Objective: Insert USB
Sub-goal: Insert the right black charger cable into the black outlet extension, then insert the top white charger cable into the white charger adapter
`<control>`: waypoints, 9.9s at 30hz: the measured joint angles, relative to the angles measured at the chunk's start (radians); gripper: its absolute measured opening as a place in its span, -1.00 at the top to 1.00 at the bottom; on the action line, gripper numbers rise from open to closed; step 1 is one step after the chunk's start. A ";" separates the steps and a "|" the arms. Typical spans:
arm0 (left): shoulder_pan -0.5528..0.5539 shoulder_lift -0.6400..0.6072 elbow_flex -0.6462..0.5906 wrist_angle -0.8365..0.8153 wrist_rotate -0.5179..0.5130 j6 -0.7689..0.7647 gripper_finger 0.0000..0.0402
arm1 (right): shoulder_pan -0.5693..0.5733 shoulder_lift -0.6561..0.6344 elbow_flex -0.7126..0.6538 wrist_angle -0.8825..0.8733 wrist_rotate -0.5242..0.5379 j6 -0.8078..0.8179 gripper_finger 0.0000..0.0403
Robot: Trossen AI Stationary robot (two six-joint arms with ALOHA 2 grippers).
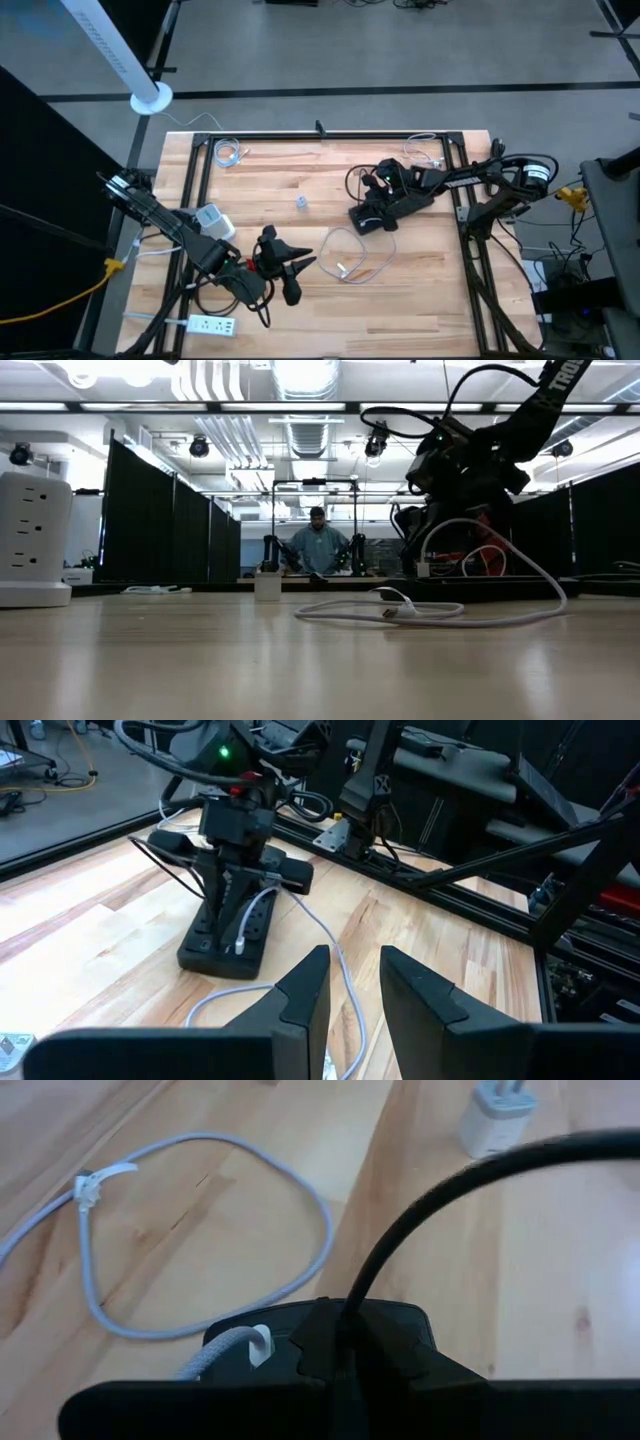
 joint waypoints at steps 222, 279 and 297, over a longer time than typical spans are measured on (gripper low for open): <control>0.772 -0.439 0.001 -0.335 0.925 0.607 0.67 | 0.887 -0.324 0.094 -1.011 0.378 1.319 0.73; 0.772 -0.530 0.001 -0.454 0.937 0.670 0.67 | -0.274 0.325 0.517 -1.052 0.389 1.345 0.49; 0.772 -0.540 0.000 -0.464 0.952 0.678 0.67 | -0.281 0.193 0.514 -0.999 0.423 1.317 1.00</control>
